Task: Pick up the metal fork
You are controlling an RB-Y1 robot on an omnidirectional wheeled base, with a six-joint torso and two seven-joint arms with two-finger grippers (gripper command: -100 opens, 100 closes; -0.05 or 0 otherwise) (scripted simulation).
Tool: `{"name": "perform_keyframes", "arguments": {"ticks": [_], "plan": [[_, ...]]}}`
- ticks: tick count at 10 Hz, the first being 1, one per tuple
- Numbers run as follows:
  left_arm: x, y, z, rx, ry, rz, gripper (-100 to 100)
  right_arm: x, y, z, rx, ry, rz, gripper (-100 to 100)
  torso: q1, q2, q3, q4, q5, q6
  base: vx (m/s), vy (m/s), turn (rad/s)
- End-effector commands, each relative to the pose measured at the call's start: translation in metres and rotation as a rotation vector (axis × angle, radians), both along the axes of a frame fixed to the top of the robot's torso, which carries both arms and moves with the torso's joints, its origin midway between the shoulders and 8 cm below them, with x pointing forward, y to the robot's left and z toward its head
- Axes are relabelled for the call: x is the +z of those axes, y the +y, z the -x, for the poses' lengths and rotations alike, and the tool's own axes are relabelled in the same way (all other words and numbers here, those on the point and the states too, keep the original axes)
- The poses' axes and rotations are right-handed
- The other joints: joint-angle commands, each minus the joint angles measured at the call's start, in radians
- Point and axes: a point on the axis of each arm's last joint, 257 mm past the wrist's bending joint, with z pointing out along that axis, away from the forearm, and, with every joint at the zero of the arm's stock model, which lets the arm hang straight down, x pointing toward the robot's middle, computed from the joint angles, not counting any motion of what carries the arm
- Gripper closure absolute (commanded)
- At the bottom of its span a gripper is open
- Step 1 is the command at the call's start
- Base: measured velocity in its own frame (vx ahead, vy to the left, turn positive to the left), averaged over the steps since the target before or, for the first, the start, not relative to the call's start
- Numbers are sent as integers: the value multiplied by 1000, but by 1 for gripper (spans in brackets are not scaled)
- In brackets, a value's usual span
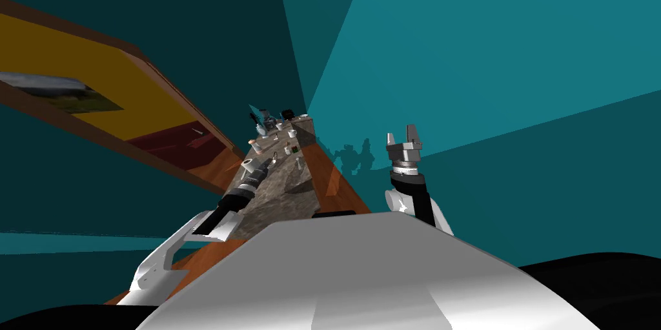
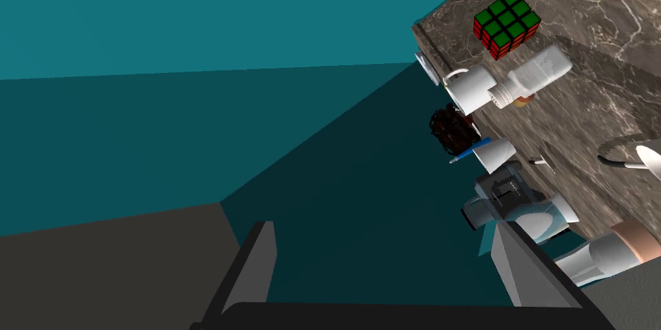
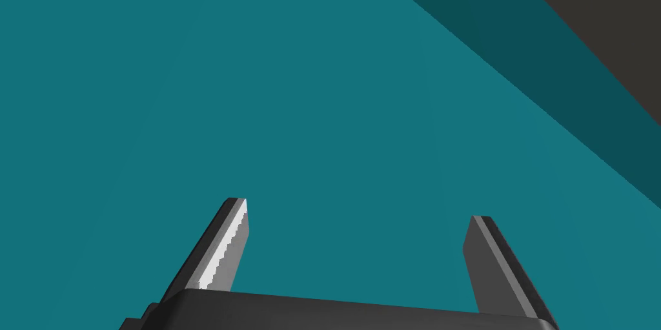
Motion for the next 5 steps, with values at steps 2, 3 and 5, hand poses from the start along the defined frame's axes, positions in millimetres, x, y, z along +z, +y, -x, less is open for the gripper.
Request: {"name": "perform_keyframes", "arguments": {"ticks": [2,3,5], "plan": [[-25,27,3,23,100,-55,-100,0,0,0,0,0,0,0,0,-1,0,0,0,0,19,-8,-191],[-35,37,5,32,140,-77,-100,0,0,0,0,0,0,0,-1,-1,0,0,0,0,27,-15,-202],[-45,47,7,38,181,-106,-100,0,0,0,0,0,0,0,-1,-1,0,0,0,-1,18,-18,-70]]}}
